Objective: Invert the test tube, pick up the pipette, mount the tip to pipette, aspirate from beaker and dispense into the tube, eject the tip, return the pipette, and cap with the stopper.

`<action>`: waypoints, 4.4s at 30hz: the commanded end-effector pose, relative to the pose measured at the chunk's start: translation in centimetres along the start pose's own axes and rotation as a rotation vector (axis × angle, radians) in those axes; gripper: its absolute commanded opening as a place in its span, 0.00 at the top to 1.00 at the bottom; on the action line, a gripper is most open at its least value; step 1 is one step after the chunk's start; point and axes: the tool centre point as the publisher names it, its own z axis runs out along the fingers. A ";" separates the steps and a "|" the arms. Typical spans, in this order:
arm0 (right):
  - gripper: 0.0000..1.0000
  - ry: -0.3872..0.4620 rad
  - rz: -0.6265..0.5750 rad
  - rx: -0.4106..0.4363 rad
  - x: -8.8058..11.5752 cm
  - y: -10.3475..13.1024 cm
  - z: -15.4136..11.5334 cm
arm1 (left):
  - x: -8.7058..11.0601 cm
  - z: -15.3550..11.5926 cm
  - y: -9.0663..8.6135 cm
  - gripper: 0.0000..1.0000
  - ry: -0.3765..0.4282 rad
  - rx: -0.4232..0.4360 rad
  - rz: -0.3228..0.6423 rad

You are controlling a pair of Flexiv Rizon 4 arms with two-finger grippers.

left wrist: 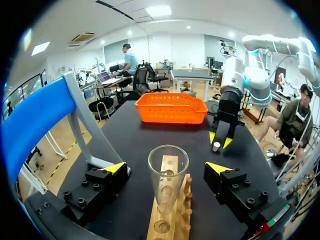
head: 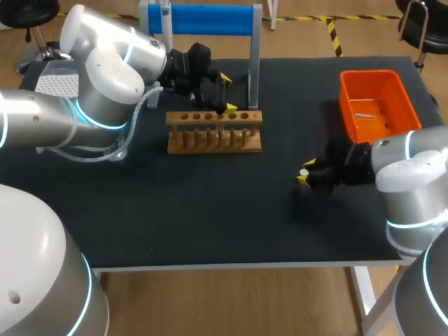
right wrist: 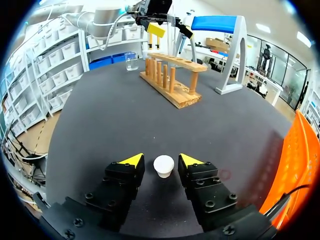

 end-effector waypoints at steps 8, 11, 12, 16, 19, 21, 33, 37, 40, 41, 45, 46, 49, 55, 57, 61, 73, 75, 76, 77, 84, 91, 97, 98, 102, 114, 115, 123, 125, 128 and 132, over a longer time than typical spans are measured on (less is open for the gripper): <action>0.65 -0.007 0.003 0.001 0.1 -0.1 0.2 | 0.0 0.0 0.0 0.00 0.001 -0.001 -0.001; 0.68 -0.007 0.003 0.002 0.1 -0.1 0.2 | 0.0 0.0 0.0 0.00 0.001 -0.001 -0.001; 0.68 -0.008 0.003 0.002 0.1 -0.1 0.2 | 0.0 0.0 0.0 0.00 0.001 -0.001 -0.001; 0.71 -0.008 0.004 0.003 0.1 -0.1 0.2 | 0.0 0.0 0.0 0.00 0.001 -0.001 -0.001; 0.75 -0.008 0.005 0.003 0.1 -0.1 0.2 | 0.0 0.0 0.0 0.00 0.001 -0.001 -0.001; 1.00 -0.006 0.005 0.003 0.1 -0.1 0.2 | 0.0 0.0 0.0 0.00 0.001 -0.001 -0.001; 1.00 -0.004 0.005 -0.004 0.2 0.3 0.0 | 0.0 0.0 0.0 0.00 0.001 -0.001 -0.001; 1.00 0.004 -0.003 -0.033 0.0 2.4 -1.2 | 0.0 0.0 0.0 0.00 0.001 -0.001 -0.001; 1.00 0.022 -0.012 -0.062 -0.6 4.8 -2.6 | 0.0 0.0 0.0 0.00 0.001 -0.001 -0.001; 1.00 0.026 -0.022 -0.068 -0.8 5.7 -3.1 | 0.0 0.0 0.0 0.00 0.001 -0.001 -0.001; 1.00 0.083 -0.053 -0.086 -1.8 9.8 -5.0 | 0.0 0.0 0.0 0.00 0.001 -0.001 -0.001; 1.00 0.100 -0.046 -0.093 -2.2 11.1 -5.5 | 0.0 0.0 0.0 0.00 0.001 -0.001 -0.001; 1.00 0.136 -0.103 -0.084 -2.7 14.3 -6.6 | 0.0 0.0 0.0 0.00 0.001 -0.001 -0.001; 1.00 0.182 -0.229 -0.033 -3.1 20.7 -7.9 | 0.0 0.0 0.0 0.00 0.001 -0.001 -0.001; 1.00 0.199 -0.221 -0.053 -3.1 22.7 -8.2 | 0.0 0.0 0.0 0.00 0.001 -0.001 -0.001; 1.00 0.199 -0.221 -0.053 -3.1 22.7 -8.2 | 0.0 0.0 0.0 0.00 0.001 -0.001 -0.001; 1.00 0.199 -0.221 -0.053 -3.1 22.7 -8.2 | 0.0 0.0 0.0 0.00 0.001 -0.001 -0.001; 1.00 0.199 -0.221 -0.053 -3.1 22.7 -8.2 | 0.0 0.0 0.0 0.00 0.001 -0.001 -0.001; 1.00 0.199 -0.221 -0.053 -3.1 22.7 -8.2 | 0.0 0.0 0.0 0.00 0.001 -0.001 -0.001; 1.00 0.199 -0.221 -0.053 -3.1 22.7 -8.2 | 0.0 0.0 0.0 0.00 0.001 -0.001 -0.001; 1.00 0.199 -0.221 -0.053 -3.1 22.7 -8.2 | 0.0 0.0 0.0 0.00 0.001 -0.001 -0.001; 1.00 0.230 -0.246 -0.055 -3.1 23.7 -7.1 | 0.0 0.0 0.0 0.00 0.001 -0.001 -0.001; 1.00 0.260 -0.287 -0.039 -3.6 25.4 -5.3 | 0.0 0.0 0.0 0.00 0.001 -0.001 -0.001; 1.00 0.267 -0.295 -0.034 -3.7 25.6 -5.0 | 0.0 0.0 0.0 0.00 0.001 -0.001 -0.001; 1.00 0.286 -0.324 -0.018 -4.0 27.1 -3.8 | 0.0 0.0 0.0 0.00 0.001 -0.001 -0.001; 1.00 0.327 -0.369 0.008 -3.9 31.1 -1.0 | 0.0 0.0 0.0 0.00 0.001 -0.001 -0.001; 1.00 0.329 -0.370 0.011 -3.8 31.2 -0.8 | 0.0 0.0 0.0 0.00 0.001 -0.001 -0.001; 1.00 0.347 -0.381 0.022 -2.9 31.8 0.3 | 0.0 0.0 0.0 0.00 0.001 -0.001 -0.001; 1.00 0.352 -0.382 0.023 -2.7 31.9 0.5 | 0.0 0.0 0.0 0.00 0.001 -0.001 -0.001; 1.00 0.355 -0.383 0.024 -2.5 31.9 0.8 | 0.0 0.0 0.0 0.00 0.001 -0.001 -0.001; 1.00 0.358 -0.382 0.025 -2.4 32.0 1.1 | 0.0 0.0 0.0 0.00 0.001 -0.001 -0.001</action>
